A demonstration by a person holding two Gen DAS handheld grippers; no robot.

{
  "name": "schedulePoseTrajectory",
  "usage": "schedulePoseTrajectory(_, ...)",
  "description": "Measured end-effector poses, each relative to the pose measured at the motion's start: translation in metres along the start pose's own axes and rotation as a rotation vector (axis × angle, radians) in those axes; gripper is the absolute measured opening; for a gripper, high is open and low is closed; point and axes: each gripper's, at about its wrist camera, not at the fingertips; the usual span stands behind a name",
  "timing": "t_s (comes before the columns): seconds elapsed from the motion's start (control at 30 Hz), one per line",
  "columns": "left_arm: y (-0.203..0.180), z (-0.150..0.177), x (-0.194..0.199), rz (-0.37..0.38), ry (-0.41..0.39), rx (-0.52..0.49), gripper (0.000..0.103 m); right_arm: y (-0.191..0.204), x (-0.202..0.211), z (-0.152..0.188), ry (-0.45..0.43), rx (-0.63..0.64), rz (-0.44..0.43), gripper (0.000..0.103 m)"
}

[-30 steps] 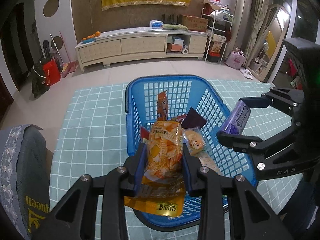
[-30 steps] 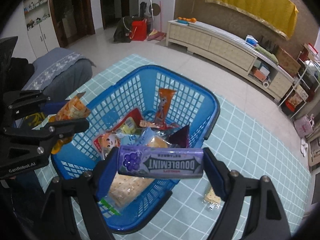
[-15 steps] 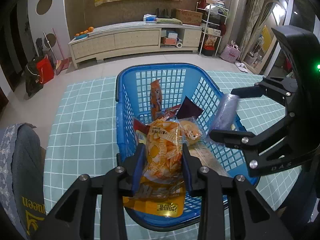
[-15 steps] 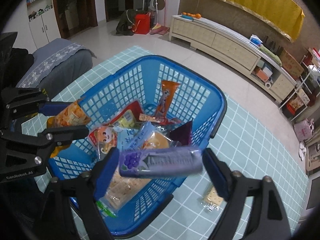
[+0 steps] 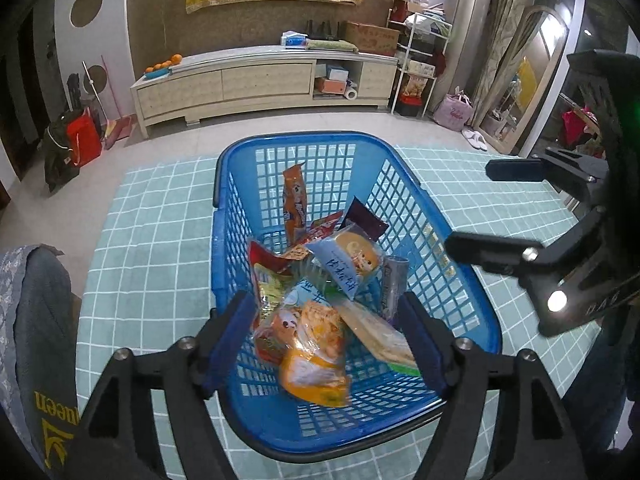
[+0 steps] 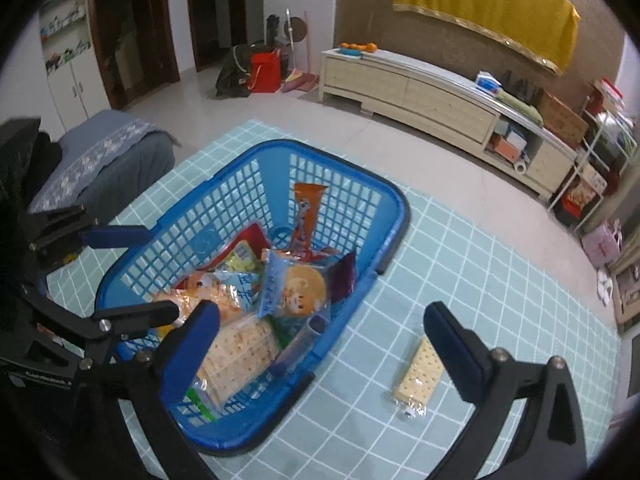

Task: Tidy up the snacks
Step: 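Move the right gripper over the last single cracker pack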

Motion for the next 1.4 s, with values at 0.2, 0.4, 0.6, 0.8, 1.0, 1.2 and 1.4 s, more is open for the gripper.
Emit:
schedulePoseTrajectory(0.2, -0.018, -0.007, 0.007, -0.008, -0.014, -0.038, 0.079, -0.019, 0.015, 0.006, -0.016, -0.067, 0.001, 0.103)
schedulePoseTrajectory(0.4, -0.033, -0.019, 0.005, -0.016, 0.008, -0.050, 0.083, -0.047, 0.027, 0.011, -0.005, -0.152, 0.022, 0.103)
schedulePoseTrajectory(0.6, -0.024, -0.029, -0.012, -0.026, 0.085, 0.046, 0.083, -0.072, 0.031, 0.012, 0.037, -0.243, 0.048, 0.103)
schedulePoseTrajectory(0.8, -0.009, -0.039, -0.033, -0.043, 0.125, 0.156, 0.083, -0.090, 0.013, 0.020, 0.133, -0.298, 0.079, 0.103)
schedulePoseTrajectory(1.0, -0.010, -0.045, -0.057, -0.067, 0.196, 0.155, 0.083, -0.111, -0.022, 0.030, 0.226, -0.368, 0.060, 0.103)
schedulePoseTrajectory(1.2, -0.015, -0.052, -0.070, -0.051, 0.208, 0.127, 0.083, -0.124, -0.048, 0.037, 0.276, -0.421, 0.037, 0.103)
schedulePoseTrajectory(1.4, -0.018, -0.060, -0.088, -0.098, 0.283, 0.095, 0.083, -0.136, -0.078, 0.044, 0.335, -0.478, 0.016, 0.103)
Point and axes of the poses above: each gripper's, at about its wrist camera, not at the fingertips, and x roughly against the way its jaws point, y to its left, z to its underside, and after that the axes turned 4 degrees about -x, right-handed
